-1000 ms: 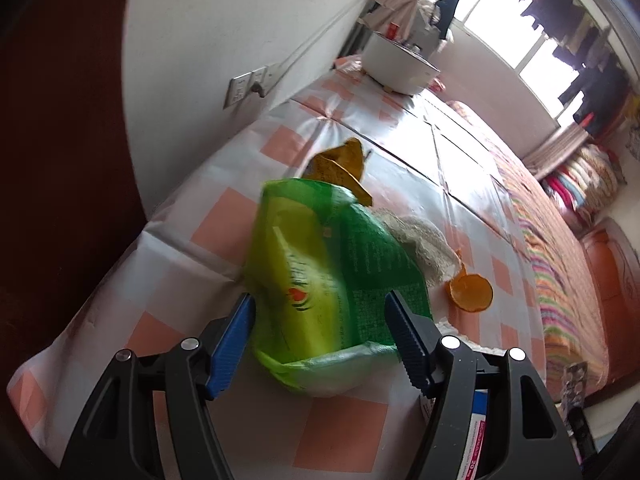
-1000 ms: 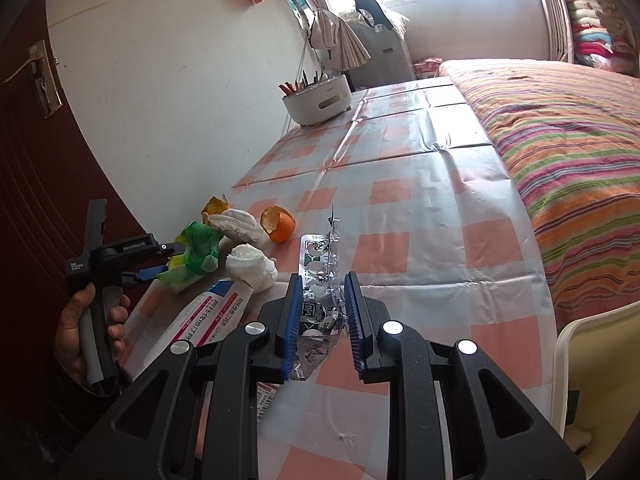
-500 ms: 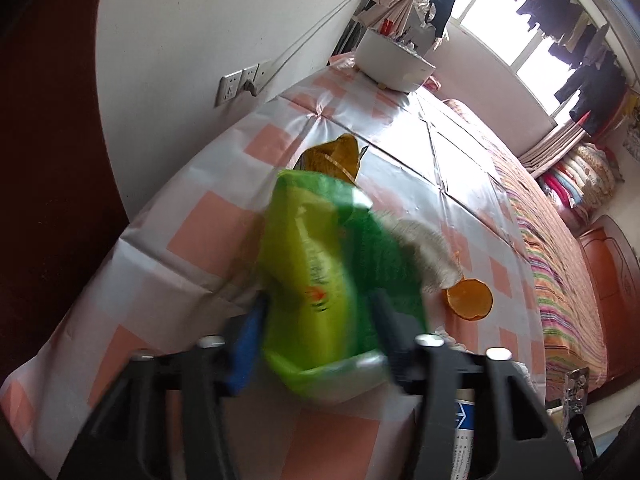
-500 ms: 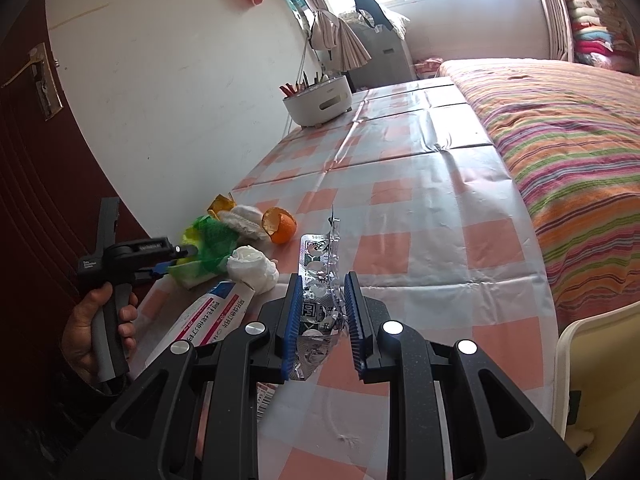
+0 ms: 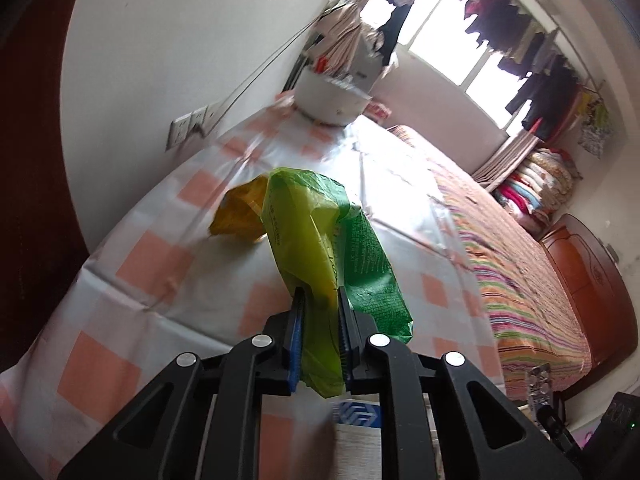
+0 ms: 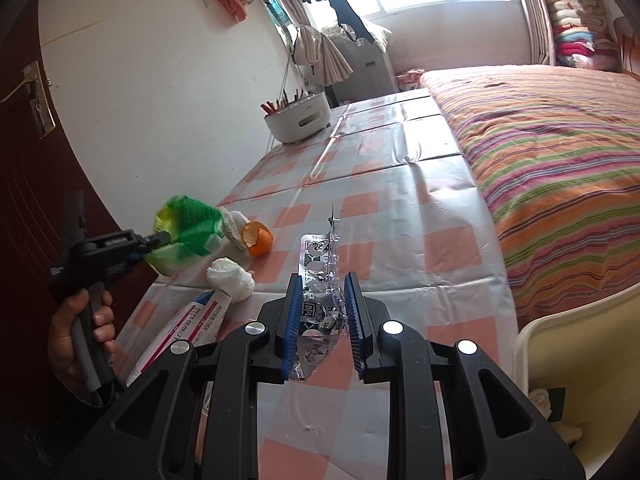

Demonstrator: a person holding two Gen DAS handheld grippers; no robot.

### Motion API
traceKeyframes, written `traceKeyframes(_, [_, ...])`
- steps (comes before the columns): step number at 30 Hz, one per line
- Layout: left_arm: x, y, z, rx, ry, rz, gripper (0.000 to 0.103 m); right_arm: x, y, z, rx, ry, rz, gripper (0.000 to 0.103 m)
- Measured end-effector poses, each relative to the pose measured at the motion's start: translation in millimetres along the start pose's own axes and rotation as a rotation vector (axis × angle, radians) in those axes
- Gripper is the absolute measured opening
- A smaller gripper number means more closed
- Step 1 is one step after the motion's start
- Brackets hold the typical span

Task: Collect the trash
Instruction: 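Carry the blister pack over the cream bin and open the right tool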

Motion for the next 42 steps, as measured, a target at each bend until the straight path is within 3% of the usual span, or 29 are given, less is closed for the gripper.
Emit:
traceKeyframes(6, [18.1,6.1,53.1,-0.094,0.089,0.039,0.015,8.9,1.1,15.2,-0.014,0.033,0.012,0.021])
traceKeyframes(18, [23.1,73.0,151.5,-0.299,0.278,-0.078,0.015,41.5,10.3,50.2,-0.043,0.13,0.049,0.021])
traceKeyframes(33, [21.0,157.4,225.1,-0.461,0.38,-0.216,0.015,93.5,33.9,124.7,-0.127,0.37,0.079,0.021])
traceKeyframes(42, [18.9,200.6,259.6,-0.55,0.415,-0.28,0.015,109.2,55.0,153.8,-0.198,0.448,0.056,0.024])
Point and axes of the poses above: each gripper's, at about its wrist camera, not at the fingertips, and x roughly against the way its jaws point, z to its right, y to its underside, the point moved 6 cm from there along -x, roughly the way its jaws point, and after that the axes turned 6 degrees about x, right-handed, at the moved point
